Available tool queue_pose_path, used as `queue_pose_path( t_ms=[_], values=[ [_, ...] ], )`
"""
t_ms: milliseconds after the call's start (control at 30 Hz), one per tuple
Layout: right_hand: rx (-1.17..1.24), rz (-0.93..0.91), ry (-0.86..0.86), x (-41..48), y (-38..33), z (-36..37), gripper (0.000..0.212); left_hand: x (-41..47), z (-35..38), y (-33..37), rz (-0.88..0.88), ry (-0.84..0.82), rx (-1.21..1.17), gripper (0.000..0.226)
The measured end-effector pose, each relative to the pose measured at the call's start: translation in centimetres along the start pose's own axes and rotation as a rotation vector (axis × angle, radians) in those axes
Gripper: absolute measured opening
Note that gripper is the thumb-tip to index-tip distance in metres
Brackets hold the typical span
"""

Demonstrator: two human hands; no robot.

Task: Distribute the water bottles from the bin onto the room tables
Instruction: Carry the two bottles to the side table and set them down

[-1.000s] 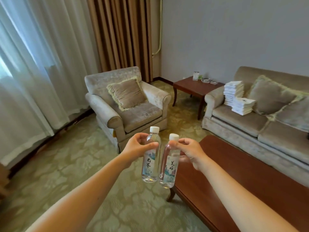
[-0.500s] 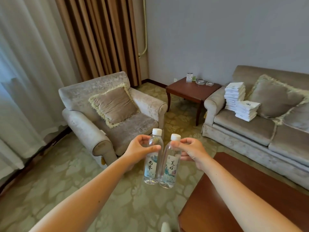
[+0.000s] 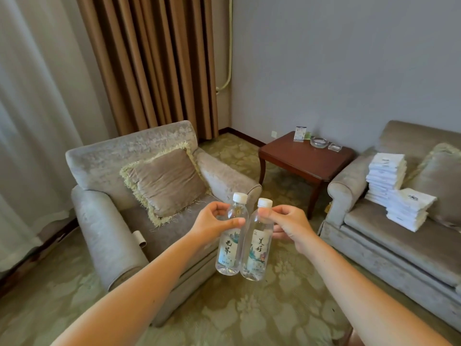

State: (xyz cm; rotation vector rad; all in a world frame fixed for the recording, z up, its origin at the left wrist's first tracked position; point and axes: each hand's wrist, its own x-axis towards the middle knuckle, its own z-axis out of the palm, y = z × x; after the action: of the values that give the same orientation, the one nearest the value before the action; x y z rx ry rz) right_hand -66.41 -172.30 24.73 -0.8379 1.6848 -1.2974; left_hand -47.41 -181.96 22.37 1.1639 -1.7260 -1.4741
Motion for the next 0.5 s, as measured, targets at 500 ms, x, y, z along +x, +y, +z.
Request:
queue_pose_path(
  t_ms=[500],
  values=[
    [0.052,0.037,0.247,29.2,-5.6,-0.6,0.034,34.8,-0.2,3.5,0.024,-0.251,0.0,0.053]
  ],
)
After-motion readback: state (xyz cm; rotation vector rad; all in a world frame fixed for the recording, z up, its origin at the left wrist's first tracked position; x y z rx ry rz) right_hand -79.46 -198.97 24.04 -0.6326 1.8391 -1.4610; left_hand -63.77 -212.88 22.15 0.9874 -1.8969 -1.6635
